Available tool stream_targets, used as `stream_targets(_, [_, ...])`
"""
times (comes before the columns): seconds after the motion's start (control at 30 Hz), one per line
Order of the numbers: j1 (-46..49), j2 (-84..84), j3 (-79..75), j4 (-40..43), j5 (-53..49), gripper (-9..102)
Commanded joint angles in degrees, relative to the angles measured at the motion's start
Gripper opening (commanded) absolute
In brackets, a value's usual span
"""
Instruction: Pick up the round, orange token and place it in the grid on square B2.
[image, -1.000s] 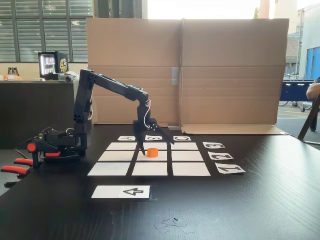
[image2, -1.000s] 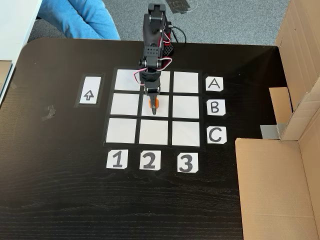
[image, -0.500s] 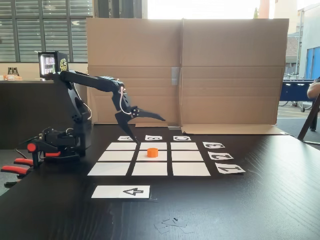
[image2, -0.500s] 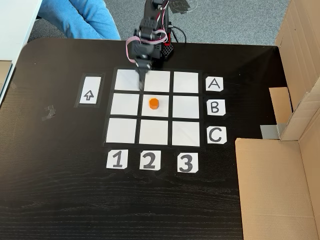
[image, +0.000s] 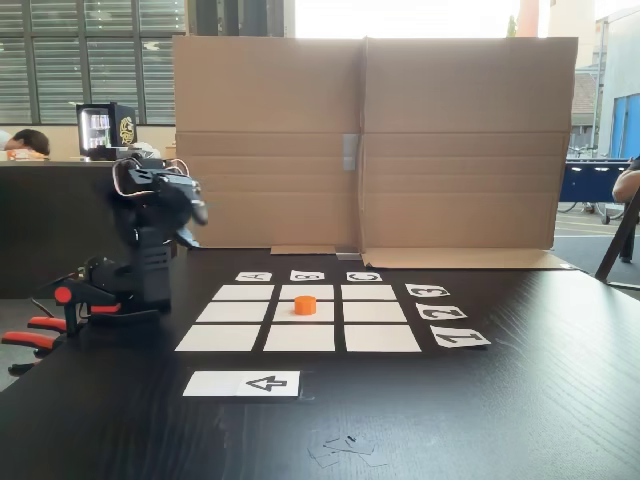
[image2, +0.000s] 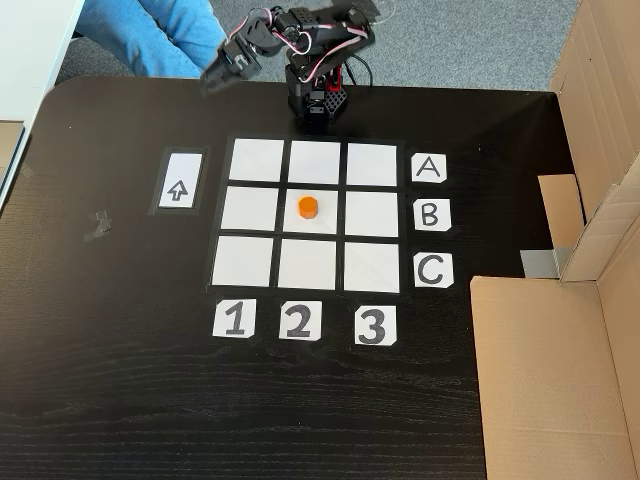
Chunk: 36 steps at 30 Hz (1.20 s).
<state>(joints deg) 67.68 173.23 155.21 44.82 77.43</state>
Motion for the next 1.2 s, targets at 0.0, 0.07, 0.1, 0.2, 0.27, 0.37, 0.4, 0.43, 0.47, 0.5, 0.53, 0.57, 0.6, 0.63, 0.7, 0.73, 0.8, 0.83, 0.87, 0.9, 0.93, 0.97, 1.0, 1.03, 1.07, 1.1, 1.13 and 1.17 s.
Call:
stream_targets(0.0, [9.9, 6.2, 4.7, 0.4, 0.9, -1])
stream_targets(0.07, [16.4, 9.6, 7.6, 0.4, 0.7, -1])
stream_targets(0.1, [19.2, 11.1, 8.9, 0.8, 0.4, -1])
stream_targets(0.2, [24.7, 14.0, 11.7, 3.3, -0.8, -1])
stream_targets(0.27, [26.1, 17.1, 14.2, 5.0, -1.1, -1])
stream_targets(0.37, [26.7, 17.4, 15.7, 6.9, -1.1, -1])
stream_targets(0.4, [27.2, 17.4, 16.1, 6.9, -0.9, -1])
stream_targets(0.43, [27.8, 17.5, 16.3, 7.0, -0.7, -1])
stream_targets(0.47, [28.4, 17.5, 16.3, 7.0, -0.3, -1])
stream_targets(0.5, [28.7, 17.5, 16.3, 7.0, 0.2, -1])
stream_targets(0.53, [28.8, 17.5, 16.3, 7.0, 0.5, -1])
stream_targets(0.57, [28.8, 17.5, 16.3, 7.0, 0.6, -1])
stream_targets(0.6, [28.8, 17.5, 16.3, 6.9, 0.6, -1])
stream_targets(0.63, [28.7, 17.5, 16.3, 6.9, 0.6, -1])
stream_targets(0.7, [28.7, 17.5, 16.3, 6.9, 0.6, -1])
stream_targets(0.73, [28.7, 17.5, 16.3, 6.9, 0.6, -1])
stream_targets(0.8, [28.7, 17.5, 16.3, 6.9, 0.6, -1])
stream_targets(0.83, [28.6, 17.5, 16.3, 6.9, 0.5, -1])
stream_targets(0.87, [28.6, 17.5, 16.3, 6.9, 0.5, -1])
stream_targets(0.9, [28.5, 17.5, 16.3, 6.9, 0.4, -1])
stream_targets(0.93, [28.5, 17.5, 16.3, 6.9, 0.4, -1])
stream_targets(0.97, [28.5, 17.5, 16.3, 6.9, 0.4, -1])
stream_targets(1.0, [28.5, 17.5, 16.3, 6.9, 0.4, -1])
stream_targets(1.03, [28.5, 17.5, 16.3, 6.9, 0.4, -1])
stream_targets(1.07, [28.5, 17.5, 16.3, 6.9, 0.4, -1])
stream_targets(1.1, [28.5, 17.5, 16.3, 6.9, 0.4, -1])
stream_targets(1.13, [28.5, 17.5, 16.3, 6.9, 0.4, -1])
stream_targets(1.17, [28.5, 17.5, 16.3, 6.9, 0.4, -1])
